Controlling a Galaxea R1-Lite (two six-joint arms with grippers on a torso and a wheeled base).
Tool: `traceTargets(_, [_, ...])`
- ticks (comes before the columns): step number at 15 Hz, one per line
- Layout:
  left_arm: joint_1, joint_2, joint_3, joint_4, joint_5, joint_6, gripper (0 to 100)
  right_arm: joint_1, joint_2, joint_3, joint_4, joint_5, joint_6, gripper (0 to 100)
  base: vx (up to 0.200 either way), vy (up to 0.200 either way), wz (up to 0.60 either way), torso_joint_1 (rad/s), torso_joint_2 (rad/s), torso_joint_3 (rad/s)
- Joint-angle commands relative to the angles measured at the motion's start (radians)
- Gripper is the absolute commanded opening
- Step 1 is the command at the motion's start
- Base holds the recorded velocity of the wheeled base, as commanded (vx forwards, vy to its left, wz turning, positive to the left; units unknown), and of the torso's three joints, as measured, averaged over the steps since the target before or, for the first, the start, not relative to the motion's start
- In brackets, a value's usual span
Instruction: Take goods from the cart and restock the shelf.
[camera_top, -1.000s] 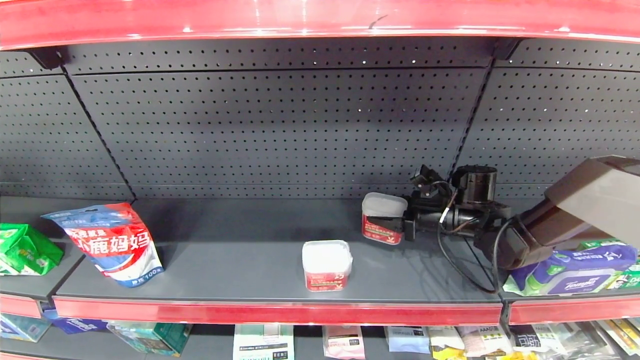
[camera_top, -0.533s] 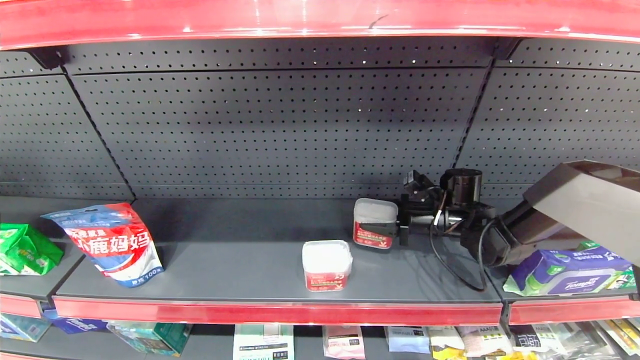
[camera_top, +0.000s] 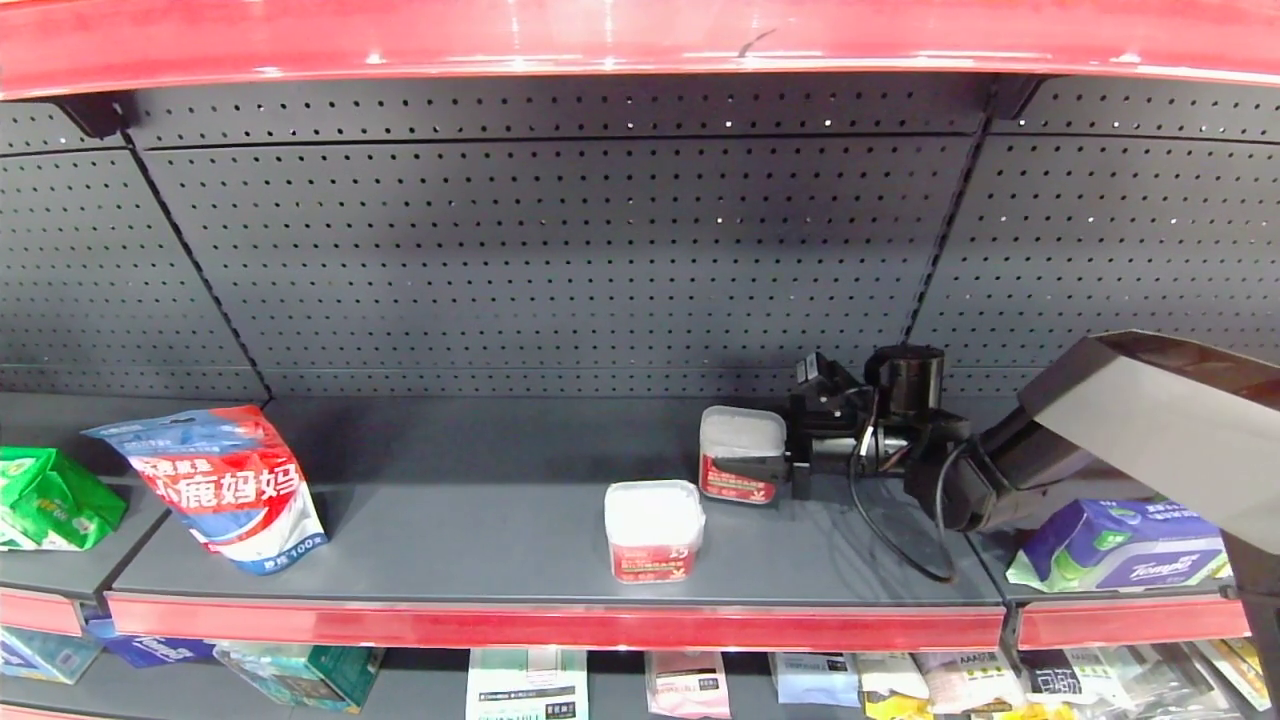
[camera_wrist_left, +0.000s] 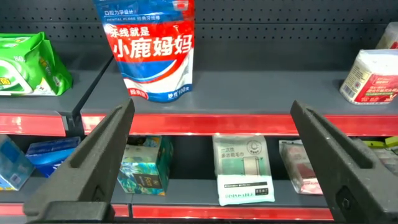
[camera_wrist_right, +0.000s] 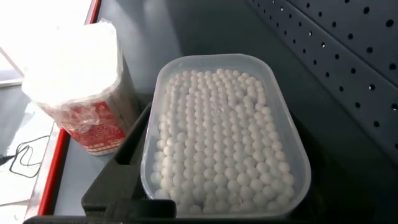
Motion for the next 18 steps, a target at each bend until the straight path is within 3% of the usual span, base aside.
traceTargets(1, [0.0,0.0,0.0,0.0,0.0,0.0,100,-0.001,0.016,-0.013,0.0,0.0,0.0,0,0.0,0.0,0.0,0.0,0.0,0.0])
traceTargets(18, [0.0,0.0,0.0,0.0,0.0,0.0,100,0.037,0.058,-0.047,-0.002,-0.017,0.005,0,0.0,0.0,0.0,0.0,0.0,0.0])
